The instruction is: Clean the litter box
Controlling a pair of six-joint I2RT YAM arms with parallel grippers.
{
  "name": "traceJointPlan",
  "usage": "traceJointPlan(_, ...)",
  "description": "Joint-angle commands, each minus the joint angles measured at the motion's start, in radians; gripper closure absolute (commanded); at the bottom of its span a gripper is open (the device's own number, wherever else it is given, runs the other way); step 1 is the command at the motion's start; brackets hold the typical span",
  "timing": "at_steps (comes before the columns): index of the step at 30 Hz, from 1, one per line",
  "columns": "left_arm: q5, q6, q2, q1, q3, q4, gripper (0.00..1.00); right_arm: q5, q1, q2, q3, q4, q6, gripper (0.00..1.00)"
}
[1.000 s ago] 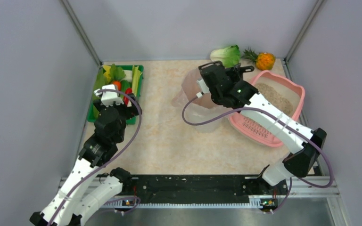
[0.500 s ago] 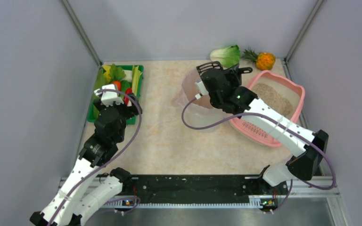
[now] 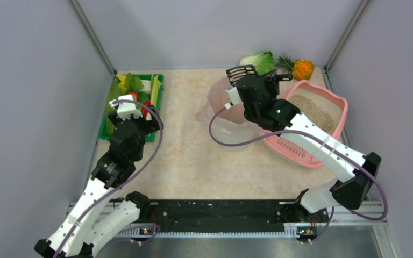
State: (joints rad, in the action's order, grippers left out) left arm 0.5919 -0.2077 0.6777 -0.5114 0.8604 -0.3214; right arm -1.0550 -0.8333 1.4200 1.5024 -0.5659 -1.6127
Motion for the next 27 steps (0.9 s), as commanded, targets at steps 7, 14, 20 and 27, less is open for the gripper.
traceJointPlan(7,-0.078,-0.056,0.013,0.004,0.068,0.017,0.01,0.180,0.025,-0.062,0.115,-0.226,0.492,1.00)
traceJointPlan(14,-0.217,-0.092,0.048,0.004,0.109,0.016,0.01,0.491,0.029,-0.040,0.297,-0.510,0.913,1.00)
traceJointPlan(20,-0.348,-0.119,0.072,0.004,0.146,-0.004,0.01,0.742,0.029,-0.079,0.322,-0.612,1.085,1.00)
traceJointPlan(27,-0.567,-0.144,0.060,0.005,0.175,-0.051,0.02,0.859,-0.067,-0.086,0.373,-0.713,1.227,1.00)
